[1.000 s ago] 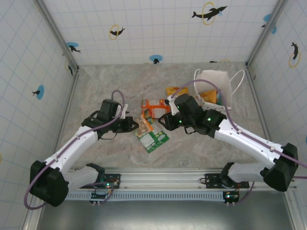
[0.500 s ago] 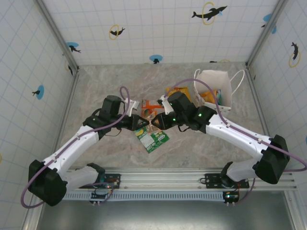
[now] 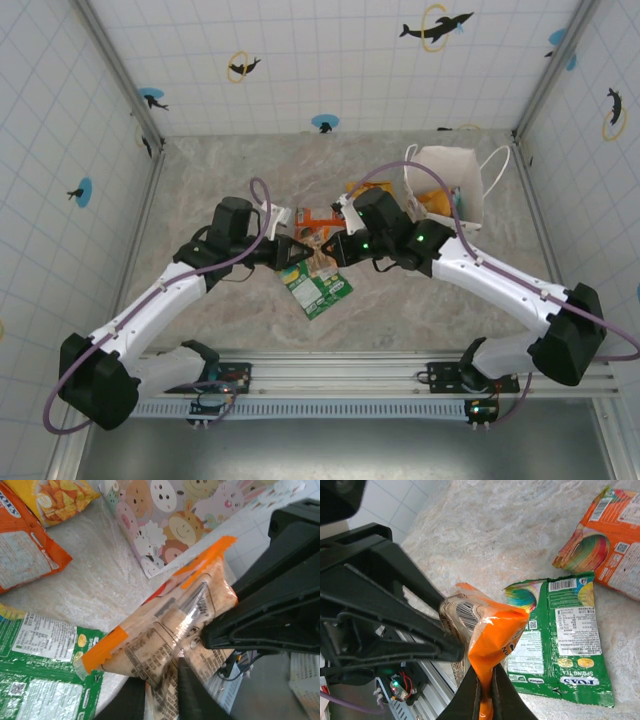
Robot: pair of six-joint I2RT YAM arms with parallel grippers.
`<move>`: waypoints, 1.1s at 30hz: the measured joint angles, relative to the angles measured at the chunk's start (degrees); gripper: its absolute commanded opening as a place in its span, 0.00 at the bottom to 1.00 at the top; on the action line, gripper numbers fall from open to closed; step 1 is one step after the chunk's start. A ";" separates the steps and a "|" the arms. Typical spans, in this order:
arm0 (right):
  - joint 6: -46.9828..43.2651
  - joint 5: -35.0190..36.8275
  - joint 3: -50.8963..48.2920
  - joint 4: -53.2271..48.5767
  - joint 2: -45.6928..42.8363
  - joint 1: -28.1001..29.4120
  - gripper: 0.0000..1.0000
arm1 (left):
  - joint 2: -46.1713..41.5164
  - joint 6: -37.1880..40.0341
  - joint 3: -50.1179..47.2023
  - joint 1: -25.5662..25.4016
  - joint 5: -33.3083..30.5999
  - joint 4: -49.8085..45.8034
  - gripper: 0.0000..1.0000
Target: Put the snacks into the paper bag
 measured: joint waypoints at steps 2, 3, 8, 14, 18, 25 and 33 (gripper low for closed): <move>-0.04 0.85 0.00 0.00 -0.92 0.00 0.05 | 0.00 -0.24 0.13 0.00 -0.57 0.81 0.44; -0.07 1.33 0.00 0.00 -1.51 -0.04 0.05 | 0.00 -0.68 0.17 -0.07 -0.90 1.16 0.45; -0.26 3.48 0.17 -0.39 -4.59 -1.88 0.05 | 0.42 -1.99 0.46 -0.68 -2.69 3.15 0.52; -1.57 5.01 4.33 -3.08 -7.76 -7.45 0.06 | 4.15 -2.91 3.96 -2.67 -5.57 5.57 0.66; -2.67 4.39 7.32 -4.22 -10.19 -12.81 0.07 | 6.99 -2.91 6.10 -4.61 -6.80 7.58 0.68; -5.11 0.31 12.96 -8.11 -11.06 -24.20 0.08 | 13.11 -2.84 10.93 -7.52 -8.26 8.96 0.66; -8.41 -6.95 21.68 -12.46 -10.16 -39.06 0.09 | 15.69 -2.84 12.46 -9.38 -8.72 10.43 0.66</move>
